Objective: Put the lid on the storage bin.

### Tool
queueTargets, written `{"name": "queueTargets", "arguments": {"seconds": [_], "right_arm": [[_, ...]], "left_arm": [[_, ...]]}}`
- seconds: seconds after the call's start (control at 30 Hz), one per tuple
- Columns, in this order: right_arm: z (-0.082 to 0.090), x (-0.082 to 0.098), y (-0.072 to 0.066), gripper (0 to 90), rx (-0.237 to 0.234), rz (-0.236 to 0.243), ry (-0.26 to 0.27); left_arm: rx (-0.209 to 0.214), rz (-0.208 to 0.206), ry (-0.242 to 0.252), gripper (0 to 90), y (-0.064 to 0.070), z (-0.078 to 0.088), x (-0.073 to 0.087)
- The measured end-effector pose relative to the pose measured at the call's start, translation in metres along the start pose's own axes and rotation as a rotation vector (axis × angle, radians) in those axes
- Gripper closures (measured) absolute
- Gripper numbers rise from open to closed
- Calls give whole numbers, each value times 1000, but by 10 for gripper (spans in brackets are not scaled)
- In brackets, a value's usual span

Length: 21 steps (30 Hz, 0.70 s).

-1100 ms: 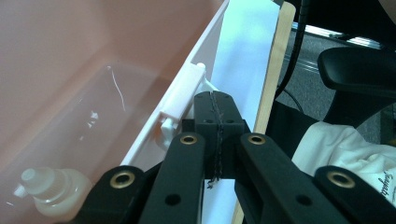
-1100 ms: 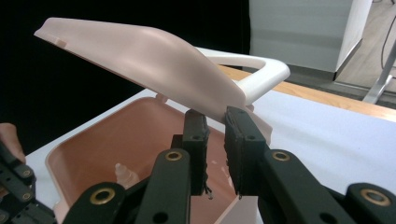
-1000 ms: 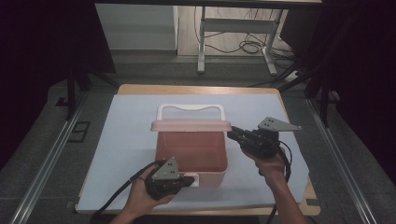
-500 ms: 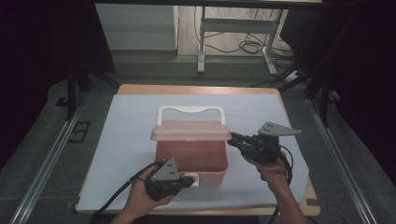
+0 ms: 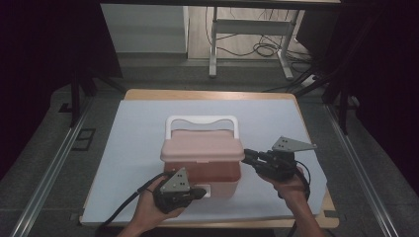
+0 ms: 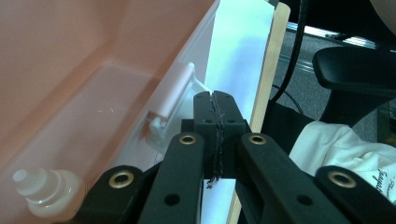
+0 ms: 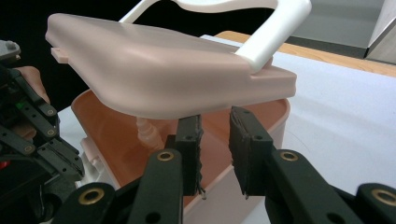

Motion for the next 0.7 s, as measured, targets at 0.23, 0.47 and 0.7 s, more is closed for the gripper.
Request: {"name": "queueTargets", "arguments": {"seconds": [0.23,0.47,0.7], "right_arm": [[0,6,-1,731,-6,3,-27],[2,14,0,711,1,2,-54],[7,23,2,698,5,-13,-63]], "left_arm": [[-3,2,0,895,0,1,1],[-3,4,1,894,1,1,1],[-8,0,0,894,2,0,1]]}}
Point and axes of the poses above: each handheld gripper's, and its own axes: z roughly backward along the jaws, x roughly out of its underside, y roughly to its right, the point moved 2 cm from there along -z, roughly forward along the jaws, and after that the axes turned 1 degree about y, right-handed, at the moved point
